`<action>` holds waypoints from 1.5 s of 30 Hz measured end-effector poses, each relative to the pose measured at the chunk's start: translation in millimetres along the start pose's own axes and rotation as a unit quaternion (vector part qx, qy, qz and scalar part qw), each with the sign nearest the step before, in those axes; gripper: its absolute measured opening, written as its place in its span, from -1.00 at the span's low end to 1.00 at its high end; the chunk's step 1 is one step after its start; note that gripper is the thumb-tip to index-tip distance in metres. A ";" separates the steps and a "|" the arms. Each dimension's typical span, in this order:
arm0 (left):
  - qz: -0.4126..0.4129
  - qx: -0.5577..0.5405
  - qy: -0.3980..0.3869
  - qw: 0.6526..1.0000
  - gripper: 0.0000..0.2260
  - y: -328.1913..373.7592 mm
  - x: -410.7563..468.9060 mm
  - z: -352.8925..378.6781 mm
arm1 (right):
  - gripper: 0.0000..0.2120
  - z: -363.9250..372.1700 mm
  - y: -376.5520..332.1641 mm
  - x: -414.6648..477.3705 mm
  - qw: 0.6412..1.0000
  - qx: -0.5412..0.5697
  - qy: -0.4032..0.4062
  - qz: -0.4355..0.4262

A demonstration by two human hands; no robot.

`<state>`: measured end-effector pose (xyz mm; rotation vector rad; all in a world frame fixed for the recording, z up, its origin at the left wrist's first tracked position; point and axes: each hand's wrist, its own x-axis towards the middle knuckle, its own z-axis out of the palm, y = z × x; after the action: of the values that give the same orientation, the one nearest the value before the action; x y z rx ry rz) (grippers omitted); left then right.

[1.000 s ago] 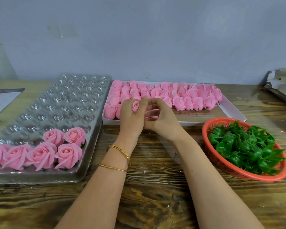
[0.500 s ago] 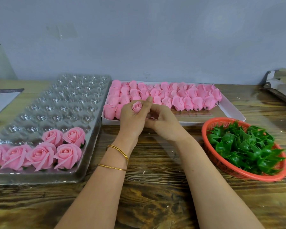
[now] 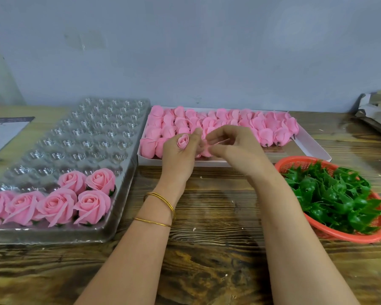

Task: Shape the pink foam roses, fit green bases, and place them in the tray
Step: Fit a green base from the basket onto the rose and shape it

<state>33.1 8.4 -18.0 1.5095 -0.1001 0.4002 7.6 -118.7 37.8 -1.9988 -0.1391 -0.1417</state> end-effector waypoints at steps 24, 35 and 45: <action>-0.016 0.040 0.006 0.999 -0.61 5.1 -2.7 -3.3 | -0.97 -97.7 11.8 -20.6 0.926 -0.275 0.150 0.211; -0.028 0.027 0.013 0.999 -0.57 5.5 -2.3 -2.2 | -0.86 -100.0 13.4 -29.0 0.901 -0.313 0.000 0.300; -0.041 0.029 0.014 0.999 -0.52 4.5 -1.6 -2.5 | -0.88 -102.0 18.4 -29.7 0.910 -0.306 0.022 0.280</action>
<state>29.8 10.6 -14.4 1.5586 -0.0040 0.3600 -22.5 -220.0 59.0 -2.5686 0.5771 0.1640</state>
